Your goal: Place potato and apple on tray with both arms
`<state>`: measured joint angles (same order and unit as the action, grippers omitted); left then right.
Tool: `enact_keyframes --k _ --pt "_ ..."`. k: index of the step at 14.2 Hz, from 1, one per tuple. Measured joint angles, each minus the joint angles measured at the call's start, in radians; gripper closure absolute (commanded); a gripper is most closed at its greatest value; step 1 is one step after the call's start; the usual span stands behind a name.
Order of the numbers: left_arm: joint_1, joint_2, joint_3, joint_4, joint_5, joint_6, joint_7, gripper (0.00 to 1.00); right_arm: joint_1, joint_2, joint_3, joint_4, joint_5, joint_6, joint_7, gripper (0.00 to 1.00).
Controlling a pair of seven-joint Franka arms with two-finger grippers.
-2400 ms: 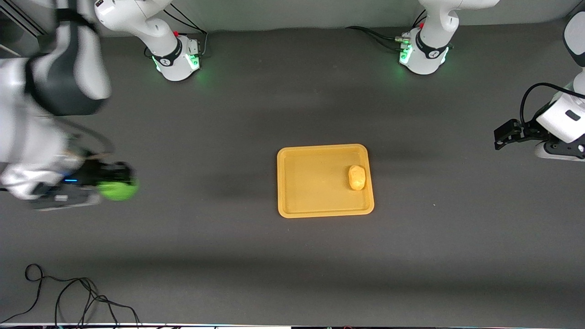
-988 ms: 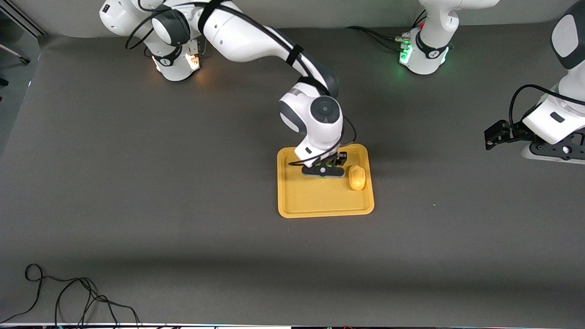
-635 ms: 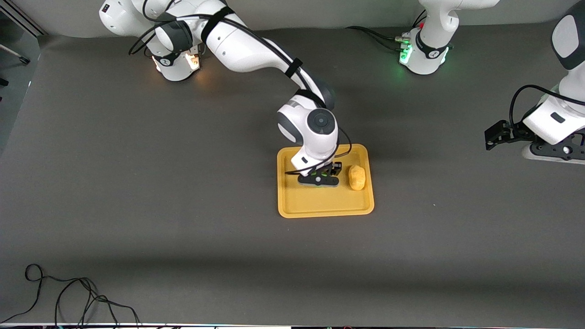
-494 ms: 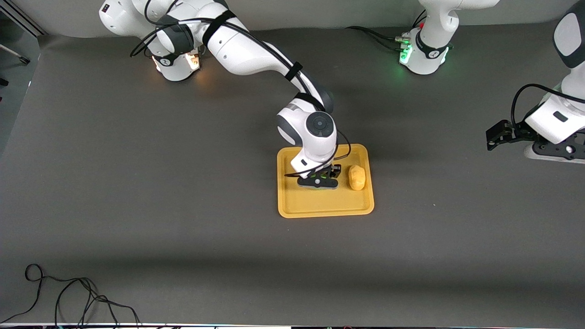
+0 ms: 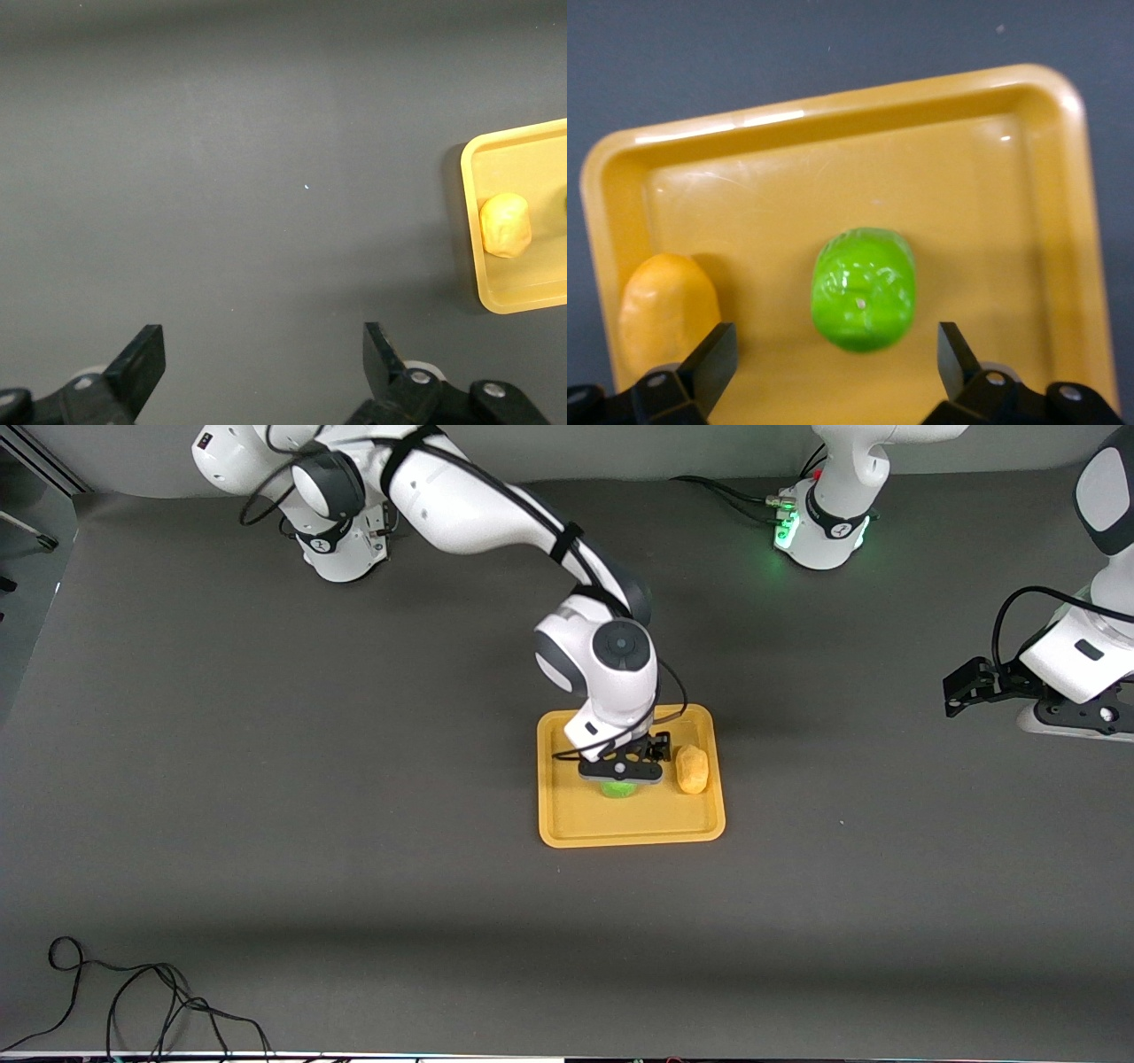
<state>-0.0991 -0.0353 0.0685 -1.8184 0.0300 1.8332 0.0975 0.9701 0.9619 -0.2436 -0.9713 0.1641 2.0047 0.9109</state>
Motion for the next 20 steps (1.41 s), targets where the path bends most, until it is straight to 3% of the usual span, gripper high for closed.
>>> enact_keyframes --k 4,8,13,16,20 --pt "-0.001 0.001 -0.002 0.006 0.0 -0.009 -0.012 0.0 -0.059 -0.23 -0.008 0.018 0.0 -0.272 -0.009 0.0" --pt "0.0 0.009 0.0 0.009 0.0 -0.012 -0.012 0.0 -0.138 -0.439 -0.015 -0.015 -0.005 -0.493 -0.142 0.0" --pt "0.001 0.011 0.001 0.009 0.0 -0.012 -0.012 0.0 -0.178 -0.619 -0.145 -0.188 -0.03 -0.551 -0.356 0.0" --pt "0.002 0.012 0.002 0.009 0.0 -0.012 -0.012 0.0 -0.312 -0.746 -0.119 -0.323 -0.072 -0.55 -0.468 0.0" --pt "0.001 0.012 0.001 0.009 -0.002 -0.012 -0.015 0.0 -0.608 -0.851 -0.003 -0.442 -0.097 -0.547 -0.662 0.0"
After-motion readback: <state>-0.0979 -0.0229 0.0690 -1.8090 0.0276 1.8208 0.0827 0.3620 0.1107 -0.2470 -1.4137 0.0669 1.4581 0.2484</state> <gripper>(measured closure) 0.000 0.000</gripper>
